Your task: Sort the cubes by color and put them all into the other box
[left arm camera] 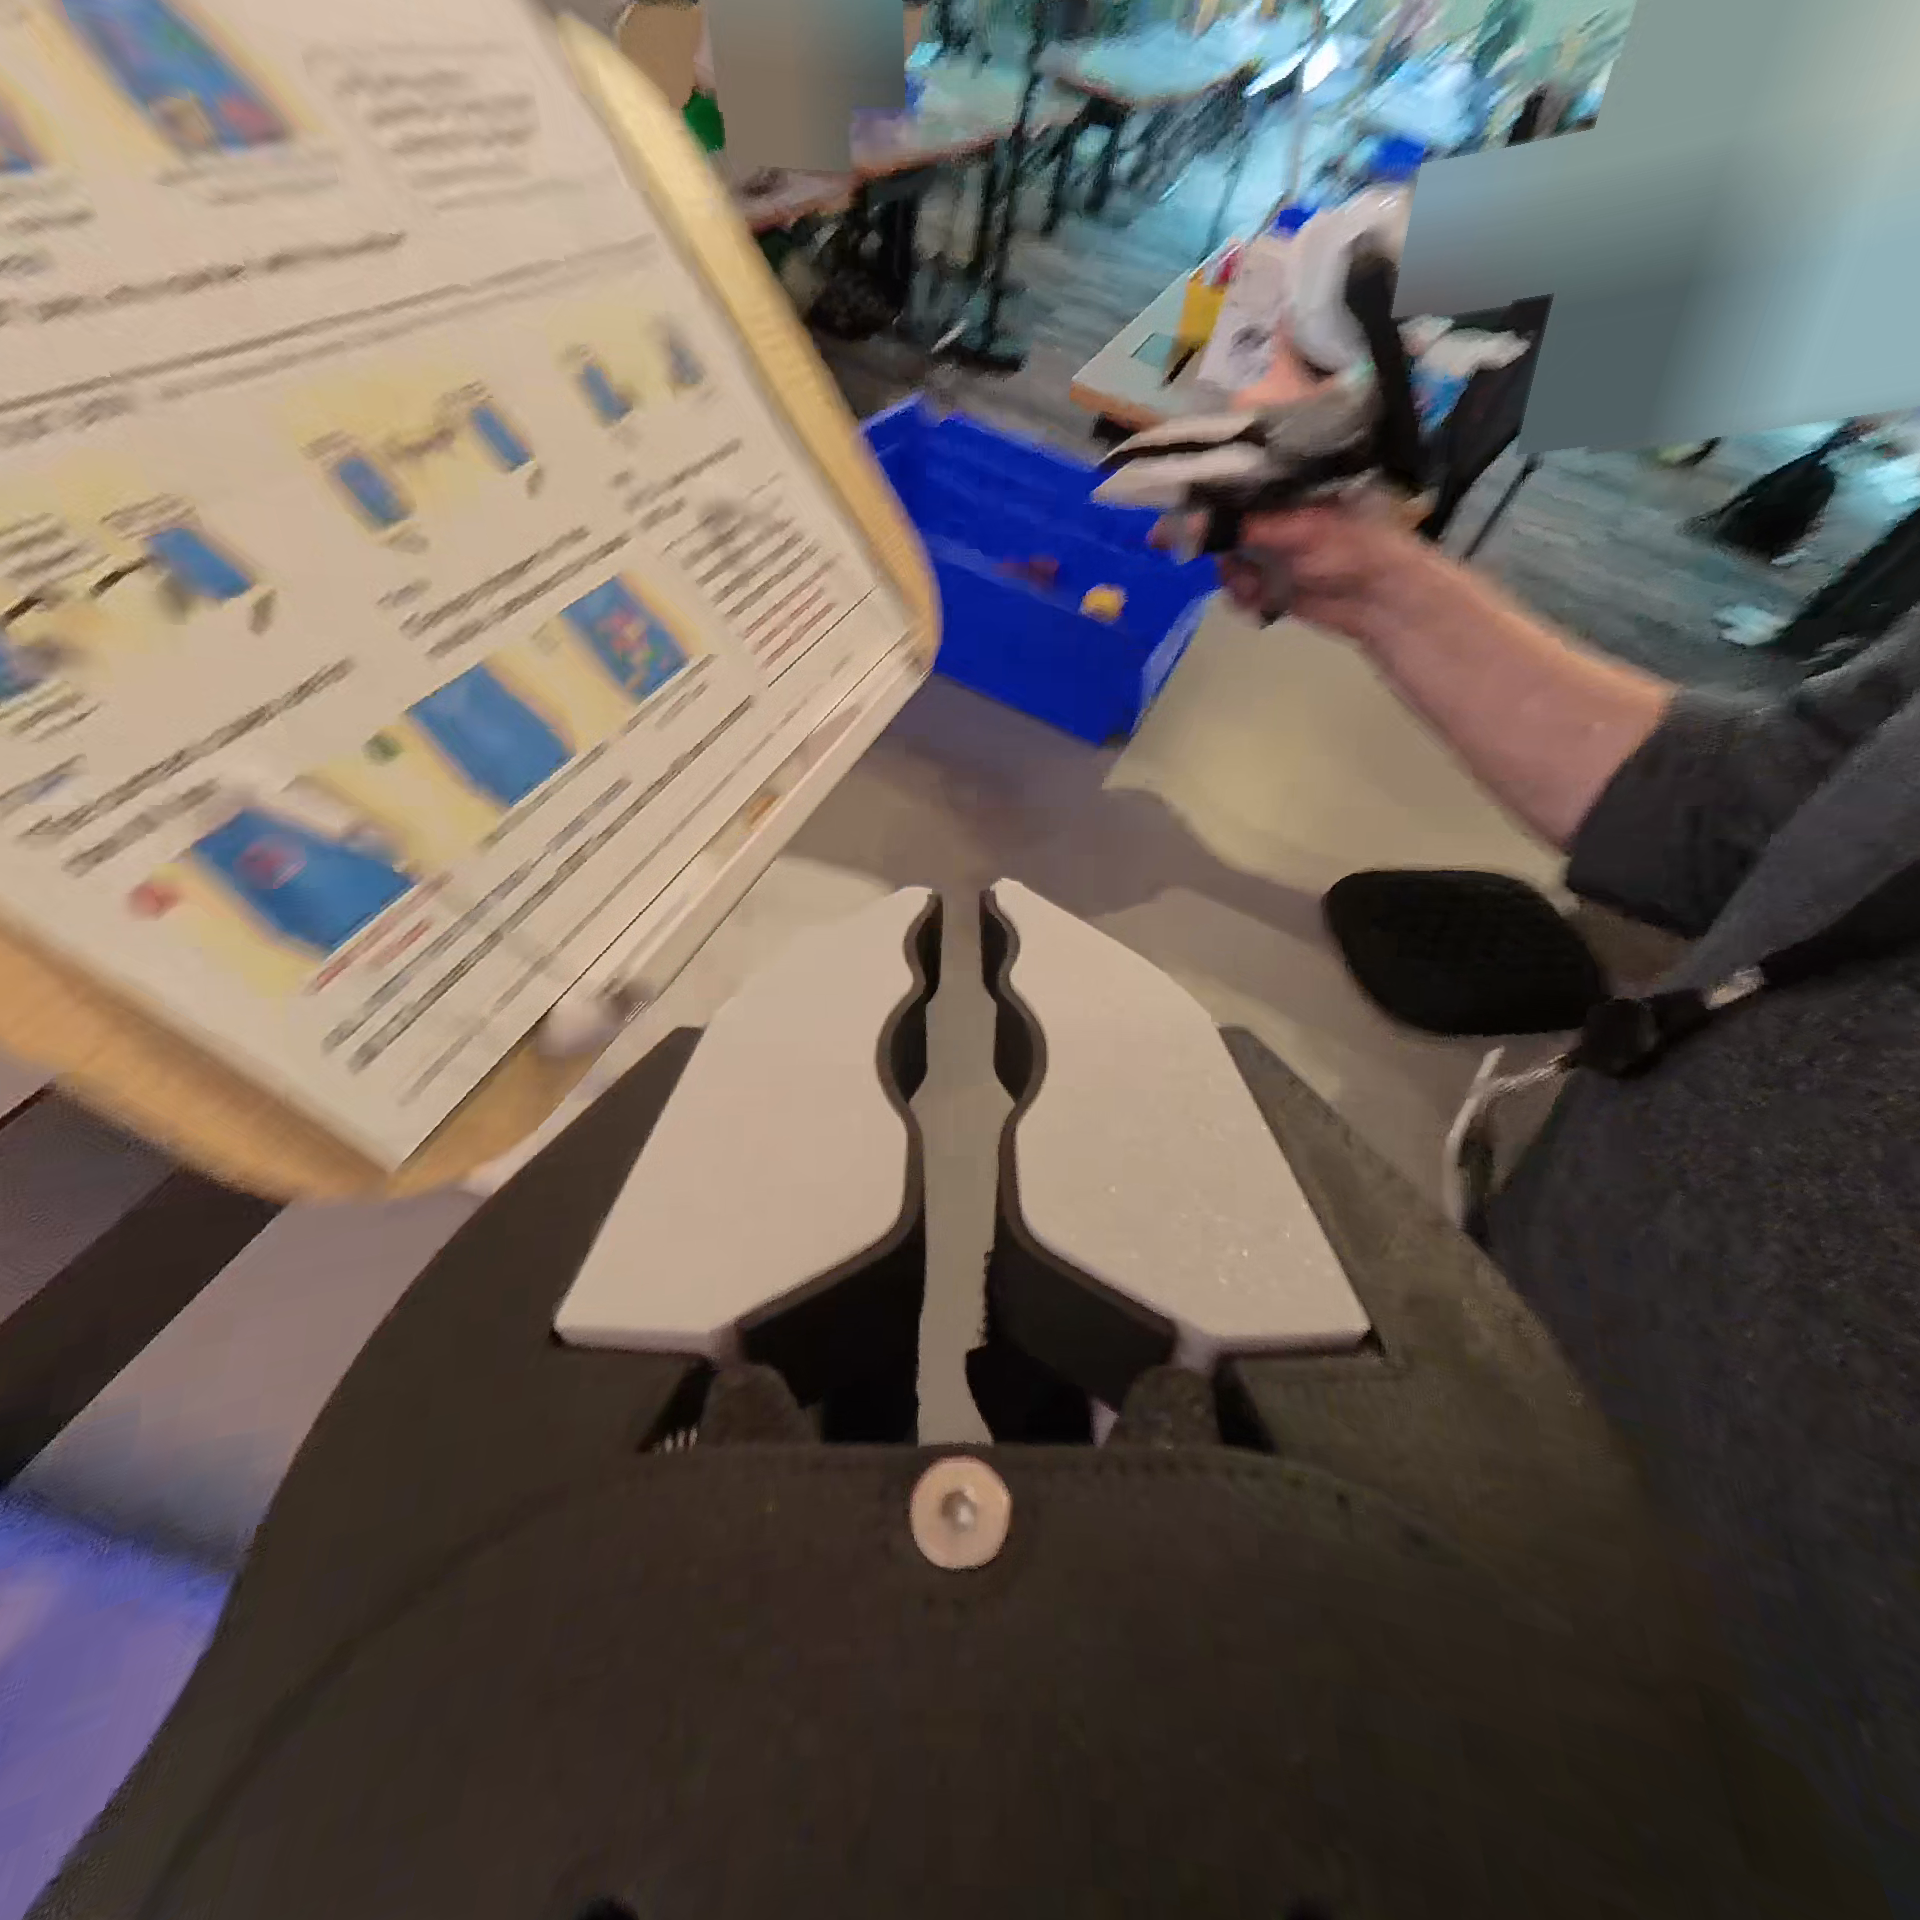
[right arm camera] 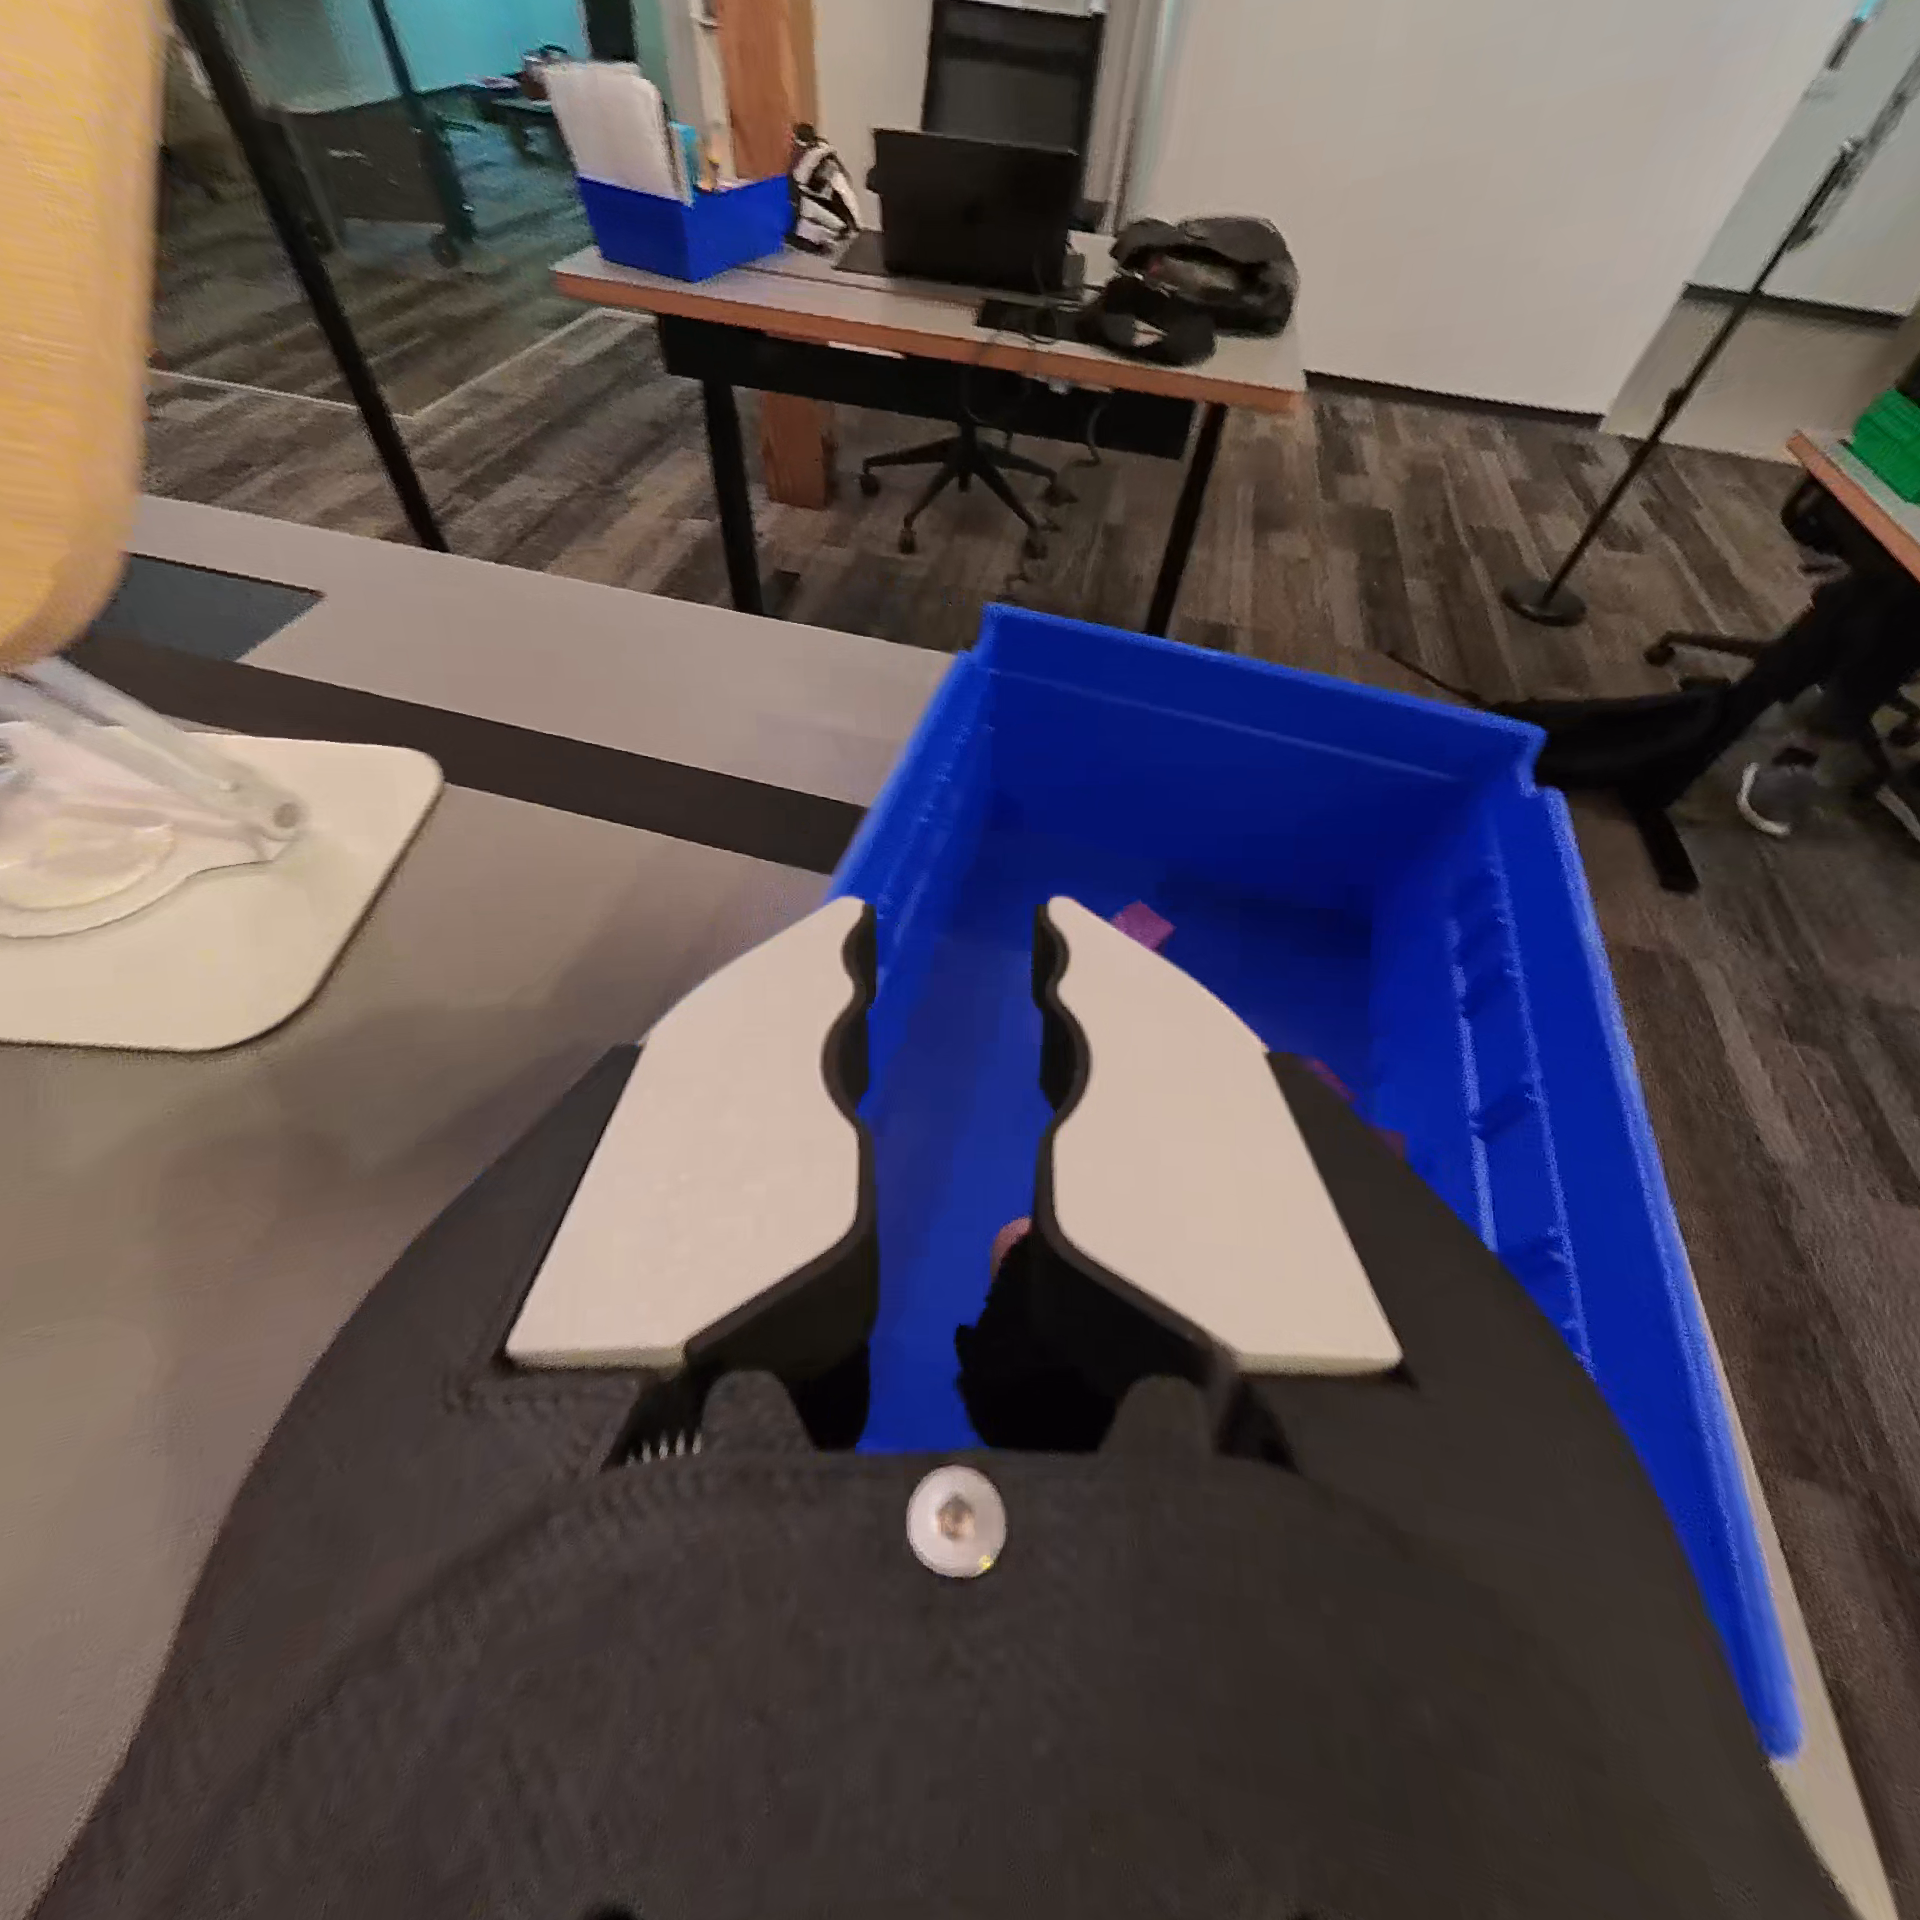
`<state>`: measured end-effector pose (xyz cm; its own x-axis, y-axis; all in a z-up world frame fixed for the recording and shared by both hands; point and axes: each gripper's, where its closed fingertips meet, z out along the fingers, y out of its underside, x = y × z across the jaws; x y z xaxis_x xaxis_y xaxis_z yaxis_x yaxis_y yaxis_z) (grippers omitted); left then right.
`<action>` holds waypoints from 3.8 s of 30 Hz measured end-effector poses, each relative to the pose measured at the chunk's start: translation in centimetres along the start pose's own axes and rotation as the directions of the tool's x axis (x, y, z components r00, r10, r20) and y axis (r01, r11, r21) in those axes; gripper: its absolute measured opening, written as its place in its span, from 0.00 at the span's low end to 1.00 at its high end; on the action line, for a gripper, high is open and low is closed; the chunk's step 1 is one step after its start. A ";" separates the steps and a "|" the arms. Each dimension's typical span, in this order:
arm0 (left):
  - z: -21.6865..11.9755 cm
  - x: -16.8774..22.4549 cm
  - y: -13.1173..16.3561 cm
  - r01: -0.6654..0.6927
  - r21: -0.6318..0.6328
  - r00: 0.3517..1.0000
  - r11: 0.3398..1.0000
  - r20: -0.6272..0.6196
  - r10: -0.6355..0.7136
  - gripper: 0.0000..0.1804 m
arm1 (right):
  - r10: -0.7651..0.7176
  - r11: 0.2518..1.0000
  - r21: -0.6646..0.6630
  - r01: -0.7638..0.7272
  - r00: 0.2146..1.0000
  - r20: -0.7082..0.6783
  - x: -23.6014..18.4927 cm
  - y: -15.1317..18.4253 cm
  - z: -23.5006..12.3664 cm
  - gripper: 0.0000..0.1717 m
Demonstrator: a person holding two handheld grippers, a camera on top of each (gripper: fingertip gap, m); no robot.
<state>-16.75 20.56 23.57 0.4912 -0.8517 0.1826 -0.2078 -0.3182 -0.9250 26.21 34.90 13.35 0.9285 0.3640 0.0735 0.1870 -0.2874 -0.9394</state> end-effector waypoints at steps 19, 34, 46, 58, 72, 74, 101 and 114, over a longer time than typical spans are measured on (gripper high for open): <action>-12.6 -15.2 19.3 0.096 -0.750 0.942 0.655 0.281 0.185 0.20 | -0.085 0.994 0.091 0.062 0.957 0.277 -11.9 -3.6 -0.6 0.14; -14.5 -18.1 25.2 0.083 -0.929 0.956 0.362 0.176 0.233 0.23 | -0.078 0.996 0.070 0.060 0.948 0.308 -12.9 -2.3 -0.6 0.13; -16.7 -18.7 27.3 0.248 -0.918 0.940 0.310 0.305 0.152 0.22 | -0.074 0.996 0.070 0.054 0.944 0.321 -13.5 -2.1 -0.5 0.13; -19.1 -19.6 29.6 0.403 -0.887 0.895 0.227 0.434 0.106 0.23 | -0.066 0.997 0.065 0.047 0.943 0.326 -13.5 -1.8 -0.4 0.13; -19.4 -21.4 30.4 0.460 -0.866 0.866 0.196 0.487 0.118 0.18 | -0.062 0.997 0.064 0.044 0.945 0.321 -13.3 -1.6 -0.5 0.13; -19.3 -21.4 30.6 0.461 -0.869 0.867 0.181 0.484 0.117 0.15 | -0.063 0.997 0.065 0.045 0.945 0.320 -13.2 -1.7 -0.5 0.13; 0.9 -1.2 7.4 -0.163 -0.599 0.976 0.784 0.018 0.217 0.12 | -0.293 0.947 0.312 0.078 0.608 0.738 -33.6 -8.5 -4.9 0.16; 7.0 6.0 2.1 -0.292 -0.360 0.951 0.886 -0.207 0.230 0.12 | -0.258 0.947 0.317 -0.058 0.452 0.854 -37.6 -10.4 -6.9 0.16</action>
<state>-8.34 17.63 20.37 0.2448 -0.9691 0.0302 -0.6319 -0.1831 -0.7532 -8.48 18.12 22.66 0.0972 0.9952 -0.0103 0.0219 -0.0125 -0.9997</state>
